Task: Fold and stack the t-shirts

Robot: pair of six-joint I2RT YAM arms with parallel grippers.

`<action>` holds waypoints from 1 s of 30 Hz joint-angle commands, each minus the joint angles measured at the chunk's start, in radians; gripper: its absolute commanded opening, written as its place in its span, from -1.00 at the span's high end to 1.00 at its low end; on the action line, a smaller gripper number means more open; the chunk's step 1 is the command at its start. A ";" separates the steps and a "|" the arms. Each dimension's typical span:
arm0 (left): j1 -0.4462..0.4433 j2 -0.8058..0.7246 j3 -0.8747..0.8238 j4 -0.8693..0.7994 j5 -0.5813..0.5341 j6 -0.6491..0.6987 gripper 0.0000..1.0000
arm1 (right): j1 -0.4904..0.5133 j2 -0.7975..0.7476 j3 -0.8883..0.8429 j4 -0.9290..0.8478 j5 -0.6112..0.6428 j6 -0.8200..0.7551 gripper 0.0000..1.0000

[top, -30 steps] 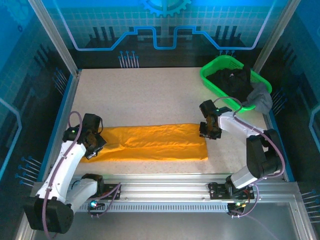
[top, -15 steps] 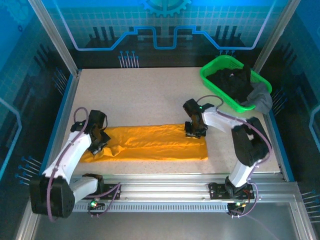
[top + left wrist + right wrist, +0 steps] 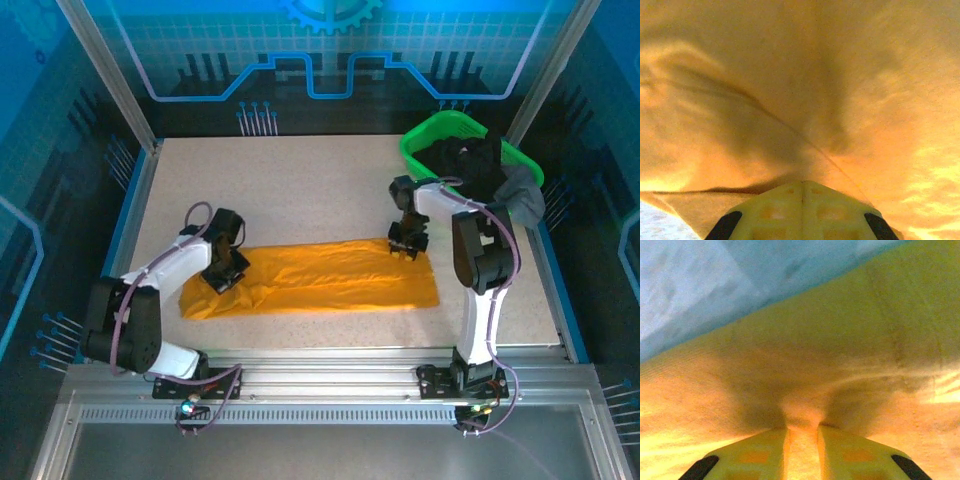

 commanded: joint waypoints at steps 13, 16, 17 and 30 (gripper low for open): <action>-0.181 0.008 0.097 -0.122 0.005 -0.077 0.84 | -0.137 0.017 0.089 -0.011 0.006 -0.171 0.24; -0.176 -0.036 0.137 -0.188 -0.092 -0.016 0.27 | -0.104 -0.033 0.070 -0.012 0.033 -0.170 0.13; -0.167 -0.047 0.159 -0.208 -0.124 0.011 0.17 | -0.091 -0.057 0.055 -0.010 0.043 -0.167 0.10; 0.142 0.213 0.302 0.059 0.064 0.096 0.23 | 0.091 -0.112 -0.015 0.082 -0.056 -0.156 0.17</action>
